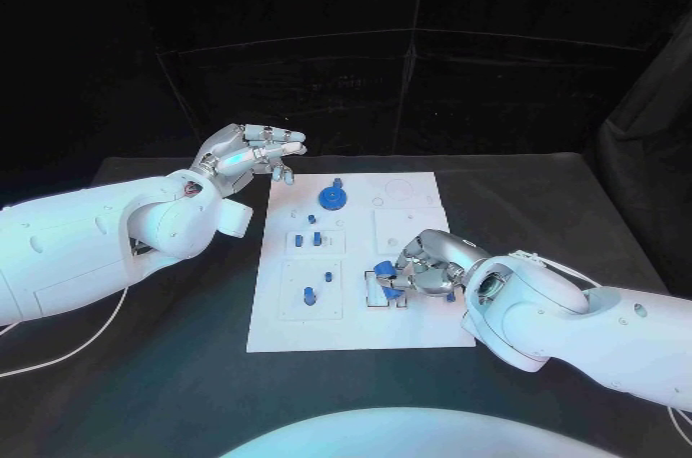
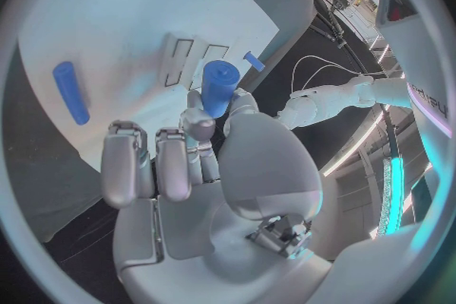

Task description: Assemble the parts on the task board

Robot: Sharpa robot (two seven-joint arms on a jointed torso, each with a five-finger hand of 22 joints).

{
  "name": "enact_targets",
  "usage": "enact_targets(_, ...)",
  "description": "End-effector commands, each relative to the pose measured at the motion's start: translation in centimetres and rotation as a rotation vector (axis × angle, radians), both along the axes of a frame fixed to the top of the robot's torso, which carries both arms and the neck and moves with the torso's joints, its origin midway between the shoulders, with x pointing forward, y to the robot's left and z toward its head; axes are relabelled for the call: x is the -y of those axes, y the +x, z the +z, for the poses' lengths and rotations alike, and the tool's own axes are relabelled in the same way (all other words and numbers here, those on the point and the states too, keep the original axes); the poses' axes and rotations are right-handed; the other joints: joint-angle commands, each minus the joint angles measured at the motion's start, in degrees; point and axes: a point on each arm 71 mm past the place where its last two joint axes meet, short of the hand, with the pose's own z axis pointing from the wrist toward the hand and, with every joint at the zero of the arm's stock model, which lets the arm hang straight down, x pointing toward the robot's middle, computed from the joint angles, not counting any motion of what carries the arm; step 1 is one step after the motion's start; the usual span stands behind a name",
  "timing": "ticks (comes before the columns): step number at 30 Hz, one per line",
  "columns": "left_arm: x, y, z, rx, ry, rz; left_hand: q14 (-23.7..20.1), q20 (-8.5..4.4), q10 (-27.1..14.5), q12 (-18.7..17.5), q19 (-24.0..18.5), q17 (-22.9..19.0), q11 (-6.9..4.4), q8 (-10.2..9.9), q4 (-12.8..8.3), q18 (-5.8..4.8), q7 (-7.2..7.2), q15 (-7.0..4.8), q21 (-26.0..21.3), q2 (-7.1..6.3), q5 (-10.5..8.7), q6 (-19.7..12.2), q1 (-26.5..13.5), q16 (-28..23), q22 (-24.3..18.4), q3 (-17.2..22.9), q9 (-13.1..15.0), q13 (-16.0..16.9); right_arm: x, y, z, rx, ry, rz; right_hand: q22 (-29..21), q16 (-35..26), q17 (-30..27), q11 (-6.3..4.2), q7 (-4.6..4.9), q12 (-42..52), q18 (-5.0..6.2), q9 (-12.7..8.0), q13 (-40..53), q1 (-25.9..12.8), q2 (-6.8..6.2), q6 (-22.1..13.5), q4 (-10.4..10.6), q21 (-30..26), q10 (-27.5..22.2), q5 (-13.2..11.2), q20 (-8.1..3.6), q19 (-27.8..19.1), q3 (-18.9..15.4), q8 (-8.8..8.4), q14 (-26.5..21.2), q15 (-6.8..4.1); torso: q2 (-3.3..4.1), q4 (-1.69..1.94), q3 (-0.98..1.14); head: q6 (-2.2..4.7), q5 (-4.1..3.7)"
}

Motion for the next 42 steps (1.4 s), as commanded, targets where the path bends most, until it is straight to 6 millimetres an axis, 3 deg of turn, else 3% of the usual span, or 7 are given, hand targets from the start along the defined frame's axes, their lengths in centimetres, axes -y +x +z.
enact_targets(1,0.2,0.0,0.1,0.001,-0.009,-0.012,-0.4,0.21,-0.6,0.3,0.2,-0.1,-0.02,0.2,0.0,0.80,0.00,-0.02,-0.3,0.36,0.29,-0.3,0.0,0.3,-0.1,-0.3,0.0,0.1,-0.3,0.1,-0.5,-0.057,-0.057,0.006,4.8,0.3,0.2,0.02,-0.88,-0.1,-0.93,0.6,0.3,-2.1,-0.38,1.6,0.0,0.4,0.5,-0.4,0.01,0.3,-0.8,-0.30,3.3,-0.46,0.04,-0.06,0.02,-0.03,0.08)
enact_targets(15,0.2,0.0,0.1,0.001,-0.009,-0.012,-0.4,0.21,-0.6,0.3,0.2,-0.1,-0.02,0.2,0.0,0.80,0.00,-0.02,-0.3,0.36,0.29,-0.3,0.0,0.3,-0.1,-0.3,0.0,0.1,-1.0,0.6,-0.8,-0.030,-0.109,0.014,4.9,0.2,0.2,-0.20,-1.18,-0.6,-0.93,1.4,0.5,-3.6,0.42,2.3,0.0,0.4,0.6,-1.7,-0.16,0.3,-1.7,-0.34,3.3,-0.66,-0.03,-0.05,0.05,-0.31,0.30)
enact_targets(21,0.2,0.0,0.1,0.000,-0.009,-0.012,-0.4,0.21,-0.6,0.3,0.2,-0.1,-0.02,0.2,0.0,0.80,0.00,-0.02,-0.3,0.36,0.29,-0.3,0.0,0.3,-0.1,-0.3,0.0,0.1,-1.3,0.6,-0.7,-0.007,-0.113,0.020,4.7,-0.1,-0.2,-0.24,-1.22,-1.9,-0.88,2.5,0.3,-8.8,-0.04,2.5,0.0,0.2,0.5,-15.6,-0.28,0.1,-5.1,-0.66,3.2,-0.70,0.01,-0.10,0.06,-0.26,0.27)
enact_targets(26,0.2,0.0,0.1,0.000,-0.008,-0.012,-0.4,0.21,-0.6,0.3,0.2,-0.1,-0.02,0.2,0.0,0.80,0.00,-0.02,-0.3,0.36,0.29,-0.3,0.0,0.3,-0.1,-0.3,0.0,0.1,-1.4,0.6,-0.6,0.012,-0.112,0.025,4.3,-0.7,-0.9,-0.12,-0.87,-4.3,-0.76,3.7,-0.7,-14.7,-5.30,2.1,0.3,-0.1,-0.1,-23.1,-0.06,-0.2,-1.6,-1.33,3.0,-0.43,0.02,-0.07,0.07,-0.24,0.27)
enact_targets(33,0.2,0.0,0.1,-0.001,-0.008,-0.013,-0.4,0.21,-0.6,0.3,0.2,-0.1,-0.02,0.2,0.0,0.80,0.00,-0.02,-0.3,0.36,0.29,-0.3,0.0,0.3,-0.1,-0.3,0.0,0.1,-1.4,0.6,-0.4,0.031,-0.111,0.029,4.2,-0.8,-1.0,0.04,-0.94,-5.2,-0.74,4.3,-0.9,-15.9,-6.70,2.1,0.1,-0.2,-0.2,-22.9,-0.01,-0.3,1.1,-1.64,3.0,-0.47,0.01,-0.09,0.08,-0.31,0.27)
enact_targets(37,0.2,0.0,0.1,-0.002,-0.008,-0.013,-0.4,0.21,-0.6,0.3,0.2,-0.1,-0.02,0.2,0.0,0.80,0.00,-0.02,-0.3,0.36,0.29,-0.3,0.0,0.3,-0.1,-0.3,0.0,0.1,-1.4,0.4,-0.2,0.039,-0.110,0.052,4.3,-0.8,-0.8,-0.08,-1.04,-5.3,-0.76,5.1,-0.4,-6.9,-5.79,2.2,-2.9,-0.2,0.1,-16.8,-0.10,-0.2,3.3,-1.85,3.1,-0.57,-0.01,-0.11,0.12,-0.31,0.29)
enact_targets(42,0.2,0.0,0.1,-0.002,-0.008,-0.013,-0.4,0.21,-0.6,0.3,0.2,-0.1,-0.02,0.2,0.0,0.80,0.00,-0.02,-0.3,0.36,0.29,-0.3,0.0,0.3,-0.1,-0.3,0.0,0.1,-1.3,0.3,-0.2,0.048,-0.124,0.074,4.5,-0.7,-0.5,-0.17,-1.07,-5.6,-0.80,5.7,-0.1,0.5,-5.33,2.3,-6.6,-0.1,0.1,-16.3,-0.19,-0.1,4.0,-2.01,3.1,-0.66,-0.02,-0.13,0.07,-0.34,0.19)
